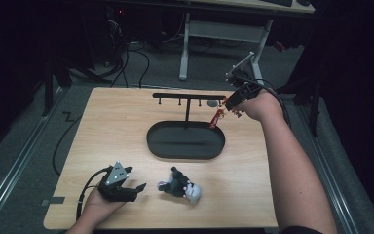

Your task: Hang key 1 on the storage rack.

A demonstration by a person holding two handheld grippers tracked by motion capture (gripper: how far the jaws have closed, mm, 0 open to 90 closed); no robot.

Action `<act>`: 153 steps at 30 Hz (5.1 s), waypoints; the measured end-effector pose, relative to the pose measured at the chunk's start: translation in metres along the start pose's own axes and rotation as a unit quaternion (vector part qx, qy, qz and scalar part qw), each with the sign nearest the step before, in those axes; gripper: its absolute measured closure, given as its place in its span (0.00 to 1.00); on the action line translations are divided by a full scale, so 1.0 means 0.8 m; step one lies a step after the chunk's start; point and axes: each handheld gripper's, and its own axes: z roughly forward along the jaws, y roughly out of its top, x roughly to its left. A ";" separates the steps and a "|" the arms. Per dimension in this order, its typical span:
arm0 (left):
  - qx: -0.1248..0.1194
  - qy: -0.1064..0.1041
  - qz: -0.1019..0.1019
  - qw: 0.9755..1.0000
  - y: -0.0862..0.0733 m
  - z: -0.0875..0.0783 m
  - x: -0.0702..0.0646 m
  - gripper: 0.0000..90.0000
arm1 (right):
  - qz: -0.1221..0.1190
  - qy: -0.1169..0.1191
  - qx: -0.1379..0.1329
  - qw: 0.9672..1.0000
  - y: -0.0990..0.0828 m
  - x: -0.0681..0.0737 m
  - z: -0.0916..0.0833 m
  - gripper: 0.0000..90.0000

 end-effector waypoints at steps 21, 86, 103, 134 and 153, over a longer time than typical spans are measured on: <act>0.002 0.000 0.001 1.000 -0.001 0.000 -0.001 0.24 | 0.015 -0.005 0.001 1.000 -0.001 -0.010 0.015 0.74; 0.011 -0.017 -0.003 1.000 0.006 0.007 -0.010 0.29 | 0.033 0.024 -0.091 0.995 -0.208 0.020 0.116 0.50; 0.031 -0.063 0.002 0.998 0.011 0.024 -0.036 0.59 | 0.073 0.000 -0.351 0.934 -0.388 0.062 0.118 0.66; 0.018 -0.136 0.072 0.988 0.125 0.154 -0.184 0.92 | 0.106 0.053 -0.341 0.932 -0.398 0.036 0.126 0.67; 0.029 -0.075 0.059 0.995 0.137 0.173 -0.170 0.70 | 0.113 0.071 -0.345 0.929 -0.400 0.035 0.126 0.71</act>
